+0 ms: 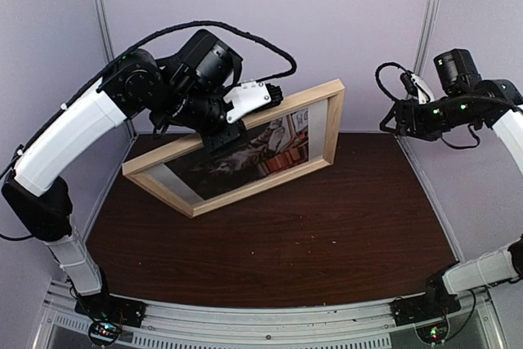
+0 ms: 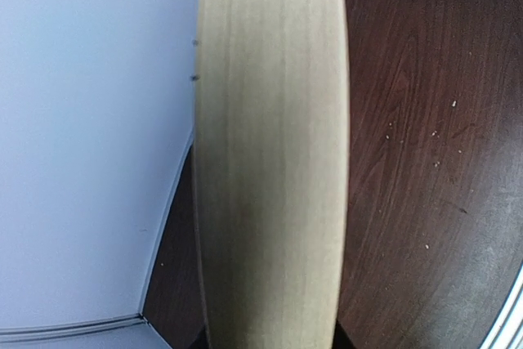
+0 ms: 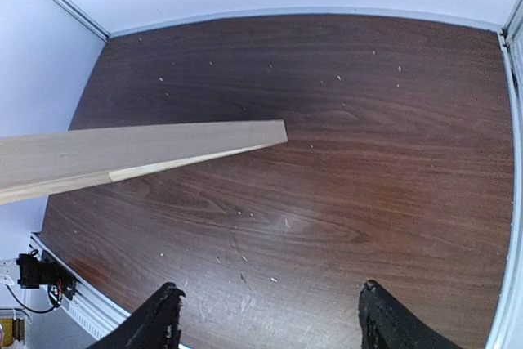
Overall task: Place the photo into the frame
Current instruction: Pass from the left arm to the right
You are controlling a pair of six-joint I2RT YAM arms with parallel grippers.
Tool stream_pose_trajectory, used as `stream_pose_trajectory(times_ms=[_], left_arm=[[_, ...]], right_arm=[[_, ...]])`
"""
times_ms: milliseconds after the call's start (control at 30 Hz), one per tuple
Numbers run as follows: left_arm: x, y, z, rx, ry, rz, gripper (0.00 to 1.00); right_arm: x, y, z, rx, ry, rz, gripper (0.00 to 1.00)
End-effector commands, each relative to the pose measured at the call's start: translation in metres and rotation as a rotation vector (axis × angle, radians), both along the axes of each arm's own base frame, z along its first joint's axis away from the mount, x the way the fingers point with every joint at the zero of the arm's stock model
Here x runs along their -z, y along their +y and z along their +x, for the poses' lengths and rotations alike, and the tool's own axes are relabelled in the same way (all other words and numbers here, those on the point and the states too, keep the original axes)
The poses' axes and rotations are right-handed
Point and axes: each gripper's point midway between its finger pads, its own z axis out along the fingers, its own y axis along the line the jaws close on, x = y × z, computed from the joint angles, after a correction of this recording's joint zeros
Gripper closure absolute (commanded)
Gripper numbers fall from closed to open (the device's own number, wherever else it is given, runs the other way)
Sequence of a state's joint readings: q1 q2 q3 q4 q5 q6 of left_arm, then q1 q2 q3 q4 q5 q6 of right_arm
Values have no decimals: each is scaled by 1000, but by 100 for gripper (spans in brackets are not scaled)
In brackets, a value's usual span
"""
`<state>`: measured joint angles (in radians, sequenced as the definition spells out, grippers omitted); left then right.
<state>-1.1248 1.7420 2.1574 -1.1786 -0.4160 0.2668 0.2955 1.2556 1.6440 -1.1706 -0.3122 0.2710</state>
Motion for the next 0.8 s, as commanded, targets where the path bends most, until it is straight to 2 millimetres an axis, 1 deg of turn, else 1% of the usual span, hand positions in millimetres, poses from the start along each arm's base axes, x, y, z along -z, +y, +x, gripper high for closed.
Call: stream_pose_trajectory(times_ms=[0, 67, 133, 233, 400, 533, 700, 733, 767], left_arm=[[-68, 16, 3, -17, -31, -225, 100], [-66, 22, 0, -2, 0, -220, 100], [-60, 26, -2, 12, 37, -205, 100], [-53, 34, -5, 26, 104, -204, 100], [-45, 38, -12, 84, 195, -204, 100], [-37, 29, -22, 164, 252, -203, 100], [-28, 17, -29, 240, 301, -189, 100], [-21, 9, -31, 274, 327, -172, 100], [-19, 7, -32, 286, 338, -168, 100]], right_arm=[[-18, 8, -4, -79, -137, 45, 23], [-21, 17, -9, -135, -165, 78, 20], [-25, 25, -15, -194, -189, 107, 17], [-36, 37, -25, -280, -250, 145, 15], [-48, 60, -40, -437, -301, 180, 14], [-49, 81, -47, -544, -321, 147, 14], [-47, 106, -54, -683, -341, 62, 13], [-42, 119, -56, -749, -332, 19, 12], [-40, 122, -56, -766, -331, 2, 12]])
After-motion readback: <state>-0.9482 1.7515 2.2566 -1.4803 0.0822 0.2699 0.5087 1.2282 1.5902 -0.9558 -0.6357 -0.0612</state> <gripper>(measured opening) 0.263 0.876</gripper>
